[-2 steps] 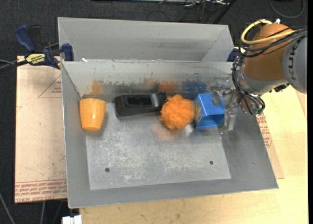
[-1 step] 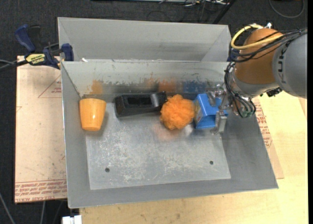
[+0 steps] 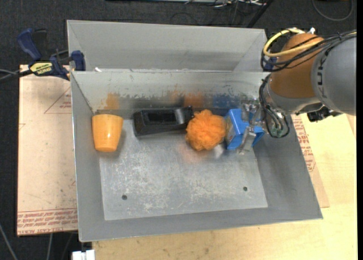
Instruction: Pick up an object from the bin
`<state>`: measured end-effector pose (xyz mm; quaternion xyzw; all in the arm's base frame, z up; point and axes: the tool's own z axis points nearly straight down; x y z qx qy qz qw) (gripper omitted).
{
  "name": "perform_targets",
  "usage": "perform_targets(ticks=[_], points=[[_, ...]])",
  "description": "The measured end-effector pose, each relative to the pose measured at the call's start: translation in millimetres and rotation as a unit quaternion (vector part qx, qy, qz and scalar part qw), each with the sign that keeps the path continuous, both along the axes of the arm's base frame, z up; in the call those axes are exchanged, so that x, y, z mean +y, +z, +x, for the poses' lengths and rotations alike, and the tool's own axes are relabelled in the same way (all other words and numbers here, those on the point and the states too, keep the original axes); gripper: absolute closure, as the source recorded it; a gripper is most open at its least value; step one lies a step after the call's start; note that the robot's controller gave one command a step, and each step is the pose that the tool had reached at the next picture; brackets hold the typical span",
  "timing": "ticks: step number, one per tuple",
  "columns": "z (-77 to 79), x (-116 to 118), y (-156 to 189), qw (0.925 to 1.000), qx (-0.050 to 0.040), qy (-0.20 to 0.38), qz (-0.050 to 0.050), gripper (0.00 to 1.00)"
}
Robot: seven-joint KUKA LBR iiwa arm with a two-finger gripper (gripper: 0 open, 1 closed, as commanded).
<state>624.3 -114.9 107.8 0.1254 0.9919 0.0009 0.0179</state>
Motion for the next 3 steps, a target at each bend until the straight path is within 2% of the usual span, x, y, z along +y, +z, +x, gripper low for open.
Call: perform_targets(ticks=[1, 3], points=[[2.0, 4.1, -3.4, 0.9999, -0.0102, -0.007, -0.002, 0.00], [2.3, 4.0, -3.1, 0.9999, -0.0103, -0.006, -0.002, 0.00]])
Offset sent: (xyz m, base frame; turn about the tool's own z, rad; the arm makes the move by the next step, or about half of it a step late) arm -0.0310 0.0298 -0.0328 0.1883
